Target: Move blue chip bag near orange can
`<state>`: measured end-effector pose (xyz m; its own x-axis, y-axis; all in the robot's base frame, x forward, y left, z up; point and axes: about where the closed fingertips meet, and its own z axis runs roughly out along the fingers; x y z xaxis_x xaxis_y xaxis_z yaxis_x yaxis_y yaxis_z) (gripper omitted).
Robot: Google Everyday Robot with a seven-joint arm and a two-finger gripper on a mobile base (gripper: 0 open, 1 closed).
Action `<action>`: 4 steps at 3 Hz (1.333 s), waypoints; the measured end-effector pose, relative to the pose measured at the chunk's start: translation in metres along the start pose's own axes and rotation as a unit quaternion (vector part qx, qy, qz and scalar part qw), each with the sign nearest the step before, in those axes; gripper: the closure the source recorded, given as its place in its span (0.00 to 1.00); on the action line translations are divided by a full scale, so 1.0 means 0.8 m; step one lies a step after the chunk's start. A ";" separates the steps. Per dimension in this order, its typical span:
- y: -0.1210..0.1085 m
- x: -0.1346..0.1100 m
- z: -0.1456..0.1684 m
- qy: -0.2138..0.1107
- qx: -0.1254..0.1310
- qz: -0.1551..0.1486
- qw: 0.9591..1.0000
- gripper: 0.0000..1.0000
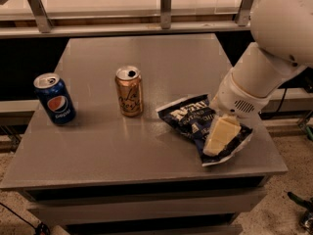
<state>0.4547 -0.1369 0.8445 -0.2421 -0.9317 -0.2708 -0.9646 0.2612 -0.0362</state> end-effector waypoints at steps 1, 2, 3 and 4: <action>-0.007 0.009 0.001 -0.005 -0.014 0.023 1.000 0.65; -0.021 0.026 -0.018 -0.008 -0.006 0.047 0.999 0.88; -0.042 0.042 -0.045 -0.009 0.012 0.066 0.998 1.00; -0.071 0.030 -0.077 -0.019 0.036 0.053 0.998 1.00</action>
Offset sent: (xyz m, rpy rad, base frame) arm 0.0189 -0.0538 0.0240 0.0371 0.0229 -0.1517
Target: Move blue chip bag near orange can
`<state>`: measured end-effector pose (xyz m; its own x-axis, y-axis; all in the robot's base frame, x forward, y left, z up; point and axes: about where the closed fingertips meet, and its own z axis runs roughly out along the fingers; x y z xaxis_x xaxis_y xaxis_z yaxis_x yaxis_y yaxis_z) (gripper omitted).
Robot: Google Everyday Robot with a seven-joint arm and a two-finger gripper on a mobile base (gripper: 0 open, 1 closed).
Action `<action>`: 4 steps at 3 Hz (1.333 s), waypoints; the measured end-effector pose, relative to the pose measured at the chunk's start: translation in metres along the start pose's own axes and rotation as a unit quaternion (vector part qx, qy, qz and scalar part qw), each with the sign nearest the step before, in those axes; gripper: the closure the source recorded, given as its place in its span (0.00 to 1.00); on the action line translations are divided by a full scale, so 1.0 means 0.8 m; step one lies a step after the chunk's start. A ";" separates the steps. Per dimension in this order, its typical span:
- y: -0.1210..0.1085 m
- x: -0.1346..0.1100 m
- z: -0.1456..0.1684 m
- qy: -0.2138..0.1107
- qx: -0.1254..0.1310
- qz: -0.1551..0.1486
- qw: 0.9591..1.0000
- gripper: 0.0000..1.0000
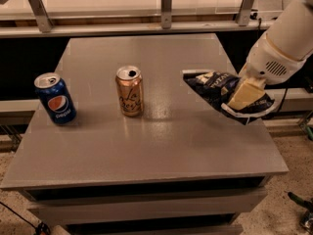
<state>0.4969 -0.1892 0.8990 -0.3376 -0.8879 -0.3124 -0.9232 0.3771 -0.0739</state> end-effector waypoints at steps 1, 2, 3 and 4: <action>-0.024 -0.038 -0.015 -0.020 0.009 -0.018 1.000 1.00; -0.034 -0.084 -0.017 -0.041 0.007 -0.043 0.998 1.00; -0.036 -0.123 -0.006 -0.043 -0.002 -0.069 0.997 1.00; -0.042 -0.149 0.008 -0.042 -0.011 -0.086 0.995 1.00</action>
Offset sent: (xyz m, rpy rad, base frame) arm 0.0700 0.0809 0.0531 0.0967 -0.0906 0.1465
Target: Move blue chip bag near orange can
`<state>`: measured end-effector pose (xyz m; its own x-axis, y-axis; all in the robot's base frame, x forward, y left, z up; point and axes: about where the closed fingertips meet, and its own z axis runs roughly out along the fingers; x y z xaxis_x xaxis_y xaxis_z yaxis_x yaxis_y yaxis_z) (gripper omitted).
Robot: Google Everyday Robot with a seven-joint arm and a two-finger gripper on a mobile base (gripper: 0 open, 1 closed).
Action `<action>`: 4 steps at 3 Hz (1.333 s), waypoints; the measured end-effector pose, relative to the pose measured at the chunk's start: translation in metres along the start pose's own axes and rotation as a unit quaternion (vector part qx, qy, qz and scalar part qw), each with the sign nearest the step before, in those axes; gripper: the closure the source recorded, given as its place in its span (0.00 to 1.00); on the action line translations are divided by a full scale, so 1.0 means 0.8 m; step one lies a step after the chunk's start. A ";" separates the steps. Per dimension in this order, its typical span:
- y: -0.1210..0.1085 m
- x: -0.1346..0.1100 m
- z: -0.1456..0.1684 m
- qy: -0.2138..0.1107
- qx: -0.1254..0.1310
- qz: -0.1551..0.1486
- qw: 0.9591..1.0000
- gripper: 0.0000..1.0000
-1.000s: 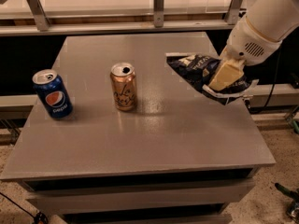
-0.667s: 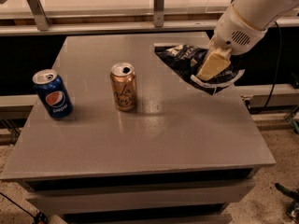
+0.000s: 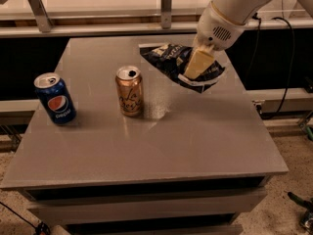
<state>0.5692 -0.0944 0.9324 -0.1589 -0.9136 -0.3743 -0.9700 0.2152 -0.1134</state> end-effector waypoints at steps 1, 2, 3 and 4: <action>-0.019 -0.007 0.014 0.001 -0.006 0.000 1.000 1.00; -0.033 -0.014 0.023 -0.006 -0.016 0.000 1.000 1.00; -0.029 -0.034 0.026 -0.011 -0.025 -0.013 1.000 0.84; -0.016 -0.055 0.031 -0.005 -0.035 -0.018 0.999 0.60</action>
Offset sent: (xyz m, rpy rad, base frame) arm 0.0440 0.0129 -0.0125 0.0329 0.0507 0.0229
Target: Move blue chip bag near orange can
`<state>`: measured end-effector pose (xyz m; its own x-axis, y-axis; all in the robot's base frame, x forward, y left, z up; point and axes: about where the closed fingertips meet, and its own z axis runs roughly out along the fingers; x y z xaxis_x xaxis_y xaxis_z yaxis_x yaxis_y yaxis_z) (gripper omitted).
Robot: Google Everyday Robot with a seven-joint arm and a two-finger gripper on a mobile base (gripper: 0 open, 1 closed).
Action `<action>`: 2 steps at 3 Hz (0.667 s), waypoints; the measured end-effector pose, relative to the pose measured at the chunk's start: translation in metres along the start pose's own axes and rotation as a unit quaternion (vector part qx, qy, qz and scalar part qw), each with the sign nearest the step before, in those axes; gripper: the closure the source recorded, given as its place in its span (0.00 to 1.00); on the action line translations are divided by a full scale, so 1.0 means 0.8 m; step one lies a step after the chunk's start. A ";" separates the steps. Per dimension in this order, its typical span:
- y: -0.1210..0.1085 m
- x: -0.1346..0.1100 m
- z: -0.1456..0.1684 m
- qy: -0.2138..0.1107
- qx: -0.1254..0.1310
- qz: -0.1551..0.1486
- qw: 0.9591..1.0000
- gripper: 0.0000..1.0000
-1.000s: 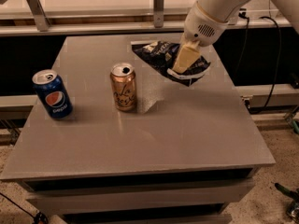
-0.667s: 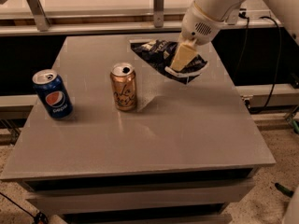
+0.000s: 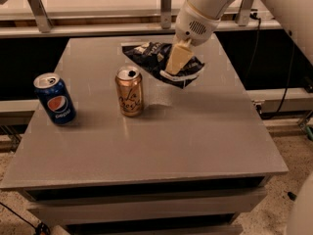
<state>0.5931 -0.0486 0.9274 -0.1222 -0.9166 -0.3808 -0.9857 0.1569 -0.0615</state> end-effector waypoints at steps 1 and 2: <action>-0.003 -0.001 0.002 -0.003 0.003 0.000 1.000 0.36; -0.005 -0.003 0.004 -0.004 0.004 -0.001 1.000 0.14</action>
Offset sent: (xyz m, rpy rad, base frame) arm 0.0024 0.0006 -0.0009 0.0043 -0.0055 -0.0011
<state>0.5974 -0.0459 0.9254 -0.1193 -0.9135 -0.3889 -0.9849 0.1583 -0.0697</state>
